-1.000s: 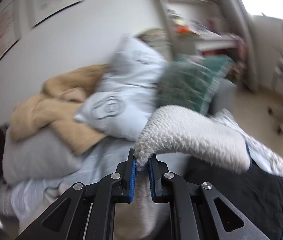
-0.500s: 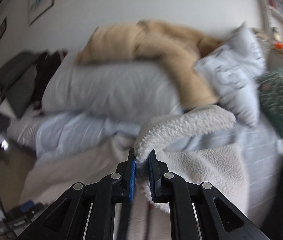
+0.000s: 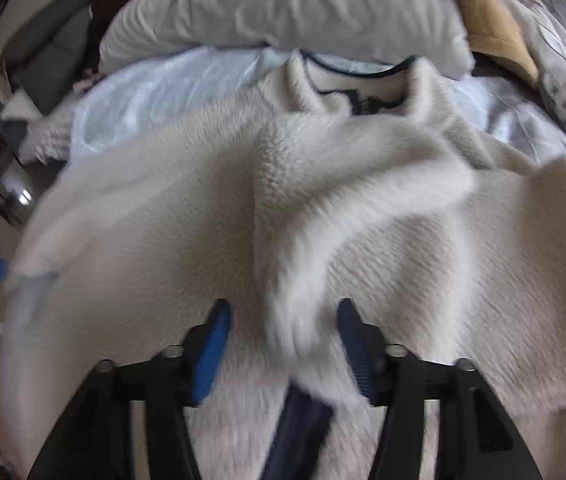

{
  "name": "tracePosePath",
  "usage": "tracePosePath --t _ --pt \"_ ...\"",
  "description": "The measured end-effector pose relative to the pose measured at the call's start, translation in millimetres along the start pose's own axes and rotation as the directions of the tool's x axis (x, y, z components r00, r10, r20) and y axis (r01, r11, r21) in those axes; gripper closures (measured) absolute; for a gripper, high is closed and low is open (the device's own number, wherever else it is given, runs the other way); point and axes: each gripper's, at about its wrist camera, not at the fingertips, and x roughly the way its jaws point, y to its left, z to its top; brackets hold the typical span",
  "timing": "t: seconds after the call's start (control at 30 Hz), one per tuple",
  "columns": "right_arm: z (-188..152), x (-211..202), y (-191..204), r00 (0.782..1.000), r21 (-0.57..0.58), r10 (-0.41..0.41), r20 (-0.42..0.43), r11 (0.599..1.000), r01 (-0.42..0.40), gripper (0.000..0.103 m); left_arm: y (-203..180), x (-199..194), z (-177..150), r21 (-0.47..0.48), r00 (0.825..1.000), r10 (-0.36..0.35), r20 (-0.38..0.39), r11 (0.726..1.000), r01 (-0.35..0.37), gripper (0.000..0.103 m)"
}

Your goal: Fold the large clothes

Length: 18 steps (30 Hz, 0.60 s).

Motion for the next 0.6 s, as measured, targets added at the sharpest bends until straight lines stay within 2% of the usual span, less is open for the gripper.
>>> tracePosePath --t 0.07,0.13,0.2,0.27,0.37,0.5,0.6 --pt "-7.9 -29.5 -17.4 0.999 0.033 0.025 0.044 0.999 -0.026 0.039 -17.1 -1.4 -5.1 0.055 1.0 0.018 -0.015 0.998 -0.018 0.007" --pt "-17.2 -56.5 -40.3 0.996 0.067 0.0 0.089 0.998 -0.006 0.039 -39.5 -3.7 -11.4 0.133 1.0 0.019 -0.003 0.991 -0.018 0.007" --pt "-28.0 -76.0 -65.1 0.991 0.097 -0.022 0.134 0.995 0.009 0.039 -69.1 -0.5 -17.8 0.231 0.999 0.038 0.013 0.972 -0.04 0.007" --pt "-37.2 -89.7 -92.9 0.984 0.133 -0.065 0.166 0.99 0.043 0.039 -103.5 13.0 -22.7 0.31 0.998 0.058 -0.002 0.949 -0.055 0.007" --pt "-43.6 -94.5 -123.2 0.98 0.191 -0.093 0.175 0.98 0.059 0.043 -148.1 41.1 -23.7 0.387 0.997 0.066 -0.048 0.921 -0.043 0.007" --pt "-46.9 -87.8 -149.0 0.974 0.201 -0.14 0.18 0.974 0.103 0.044 -204.4 84.7 -24.5 0.507 0.992 0.124 -0.033 0.857 -0.091 0.007" --pt "-53.6 -79.1 -173.1 0.979 0.263 -0.108 0.173 0.963 0.06 0.044 -221.5 115.4 -29.1 0.559 0.986 0.165 -0.022 0.82 -0.125 0.014"
